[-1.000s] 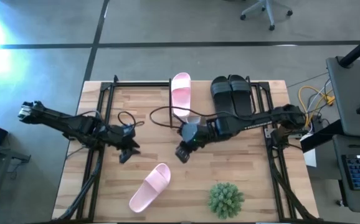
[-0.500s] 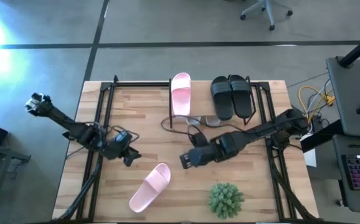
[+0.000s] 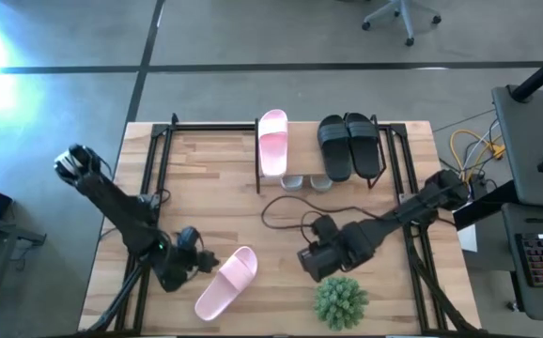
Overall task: Pick and place slides into the shelf
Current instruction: Put the pink slides on the shelf
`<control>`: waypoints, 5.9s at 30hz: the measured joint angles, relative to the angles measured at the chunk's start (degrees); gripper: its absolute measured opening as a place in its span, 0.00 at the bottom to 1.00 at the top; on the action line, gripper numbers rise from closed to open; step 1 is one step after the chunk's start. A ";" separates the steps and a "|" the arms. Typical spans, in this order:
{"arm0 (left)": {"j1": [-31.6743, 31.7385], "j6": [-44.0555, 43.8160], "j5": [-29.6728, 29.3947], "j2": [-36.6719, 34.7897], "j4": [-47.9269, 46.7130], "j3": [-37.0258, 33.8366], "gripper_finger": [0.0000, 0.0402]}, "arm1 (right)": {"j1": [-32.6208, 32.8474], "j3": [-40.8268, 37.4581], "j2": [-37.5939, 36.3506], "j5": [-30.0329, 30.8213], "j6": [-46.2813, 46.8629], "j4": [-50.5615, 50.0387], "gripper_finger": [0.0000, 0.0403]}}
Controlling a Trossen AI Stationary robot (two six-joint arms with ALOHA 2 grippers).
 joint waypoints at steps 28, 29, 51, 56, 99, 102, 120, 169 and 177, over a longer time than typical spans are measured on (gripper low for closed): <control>3.71 -7.50 -9.15 23.67 7.10 13.19 0.53 | 2.68 0.53 0.00 4.01 -1.59 -15.67 0.45; 4.18 -7.29 -9.86 23.67 7.17 13.09 0.53 | 2.73 0.79 0.00 4.01 -1.57 -15.68 0.45; 21.34 21.21 -11.38 24.36 25.00 11.58 0.03 | 2.70 1.25 -0.43 5.97 0.42 -17.47 0.45; 27.86 28.81 -8.48 26.18 28.43 12.60 0.03 | 2.70 1.25 -0.60 5.62 0.98 -17.46 0.45; 30.09 60.93 -0.26 16.51 0.22 14.48 0.47 | 3.08 1.33 -0.90 2.90 -1.61 -6.10 0.45; 30.84 64.23 -2.91 15.34 -2.85 12.88 0.47 | 3.08 1.33 -0.90 2.91 -1.71 -3.39 0.45; 35.66 66.40 -1.02 18.44 6.78 5.91 0.27 | 1.47 1.18 -0.90 4.00 -3.35 9.21 0.41; 17.94 76.85 -3.64 24.60 41.16 -2.76 0.27 | 2.73 -2.69 4.57 8.99 -43.15 15.67 0.33; 17.94 80.12 -3.41 32.98 52.71 -1.84 0.27 | 1.99 -2.62 4.22 12.00 -36.53 17.05 0.32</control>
